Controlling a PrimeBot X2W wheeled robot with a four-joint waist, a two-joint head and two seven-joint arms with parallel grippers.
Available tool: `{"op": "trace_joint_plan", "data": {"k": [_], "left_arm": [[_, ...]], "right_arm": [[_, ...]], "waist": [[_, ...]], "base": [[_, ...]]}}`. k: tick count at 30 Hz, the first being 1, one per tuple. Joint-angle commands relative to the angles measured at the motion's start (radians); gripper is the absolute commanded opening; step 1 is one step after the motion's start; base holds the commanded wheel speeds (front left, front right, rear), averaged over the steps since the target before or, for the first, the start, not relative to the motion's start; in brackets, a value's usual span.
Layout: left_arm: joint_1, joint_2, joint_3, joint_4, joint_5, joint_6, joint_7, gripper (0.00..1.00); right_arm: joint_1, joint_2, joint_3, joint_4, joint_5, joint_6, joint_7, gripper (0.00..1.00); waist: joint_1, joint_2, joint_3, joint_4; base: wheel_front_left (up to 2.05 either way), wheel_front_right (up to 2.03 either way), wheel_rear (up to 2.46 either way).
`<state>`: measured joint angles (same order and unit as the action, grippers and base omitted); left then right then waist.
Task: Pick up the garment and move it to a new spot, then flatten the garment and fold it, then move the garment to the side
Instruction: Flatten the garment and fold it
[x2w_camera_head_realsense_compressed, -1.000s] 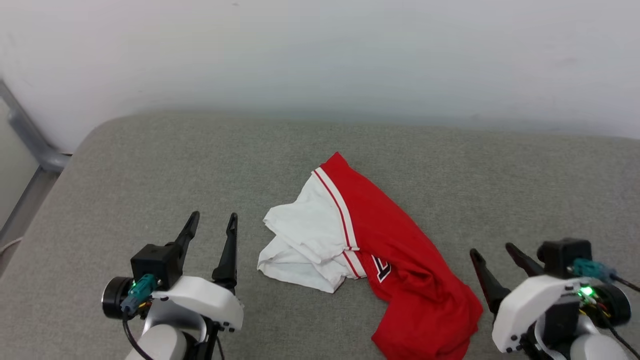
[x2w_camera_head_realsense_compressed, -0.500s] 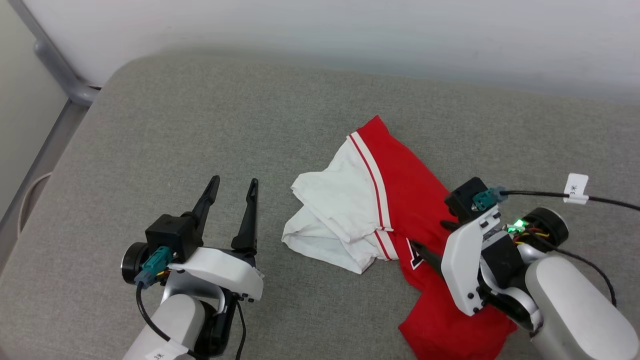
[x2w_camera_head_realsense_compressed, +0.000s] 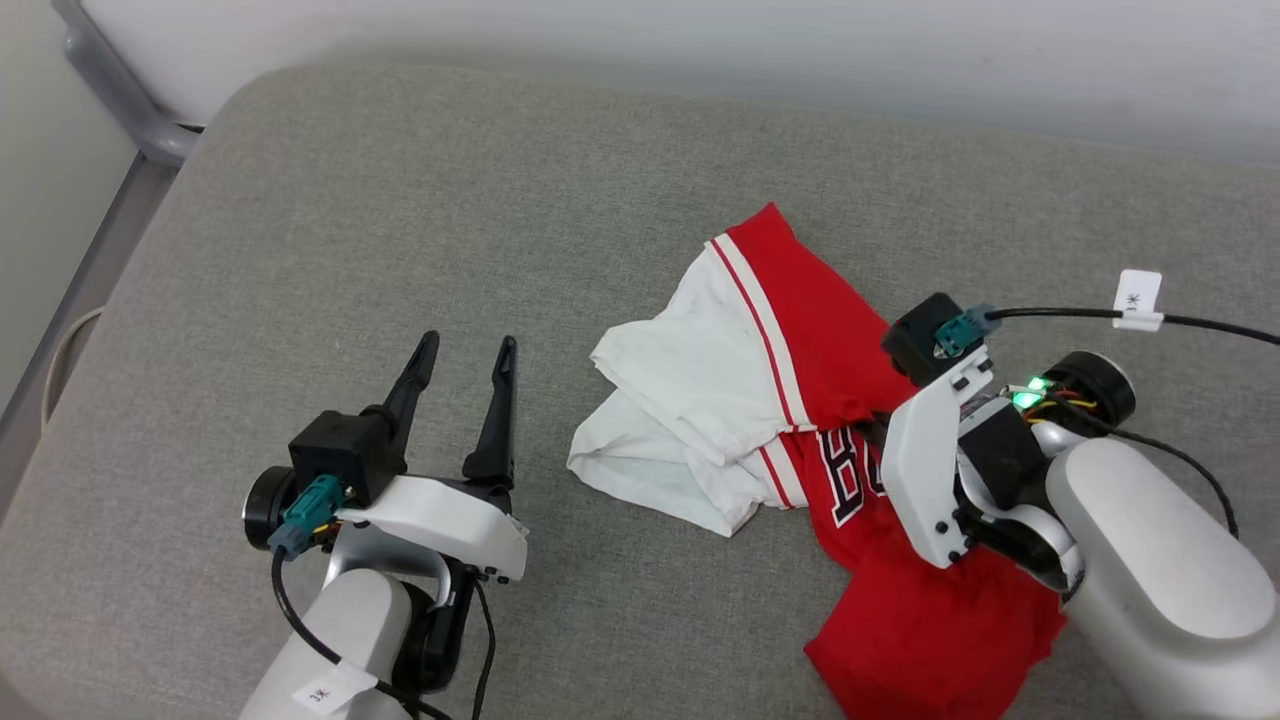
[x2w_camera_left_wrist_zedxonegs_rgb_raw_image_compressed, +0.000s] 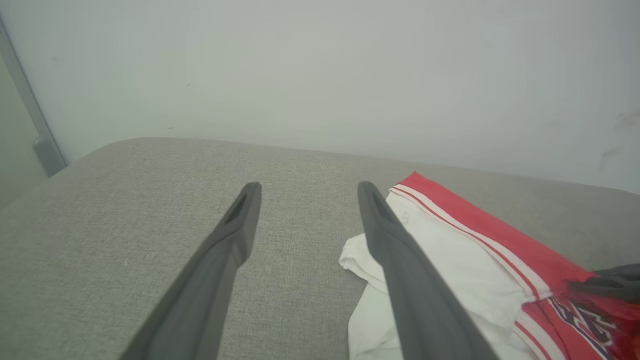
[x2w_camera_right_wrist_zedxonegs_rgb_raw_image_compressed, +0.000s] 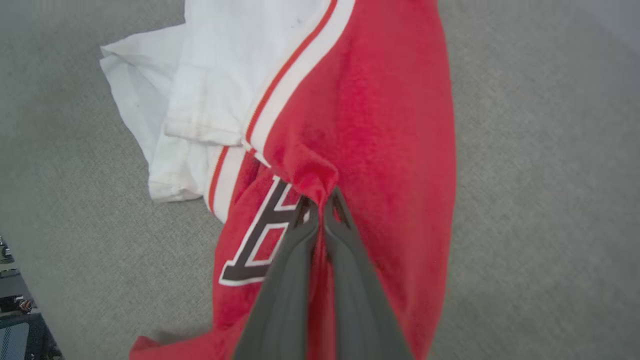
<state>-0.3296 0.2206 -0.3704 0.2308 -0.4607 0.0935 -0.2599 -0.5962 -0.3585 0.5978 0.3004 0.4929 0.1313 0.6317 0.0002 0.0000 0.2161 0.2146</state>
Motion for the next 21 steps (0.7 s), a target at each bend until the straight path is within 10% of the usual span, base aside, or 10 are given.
{"op": "trace_joint_plan", "data": {"k": [1,21], "left_arm": [[-0.001,0.002,0.005,0.001,0.005,-0.002,-0.007,1.0],[0.072,0.048,0.057,-0.012,0.016,0.021,-0.001,1.0]], "right_arm": [[-0.013,-0.001,-0.005,0.003,0.003,-0.001,-0.006,0.0],[0.399,0.139,-0.63,0.037,-0.01,-0.001,-0.24,0.0]], "waist": [[-0.0002,0.0,-0.005,-0.006],[-0.0002,0.0,-0.084,-0.161]], "base": [[0.0,0.0,0.0],[0.0,0.0,0.0]]}}
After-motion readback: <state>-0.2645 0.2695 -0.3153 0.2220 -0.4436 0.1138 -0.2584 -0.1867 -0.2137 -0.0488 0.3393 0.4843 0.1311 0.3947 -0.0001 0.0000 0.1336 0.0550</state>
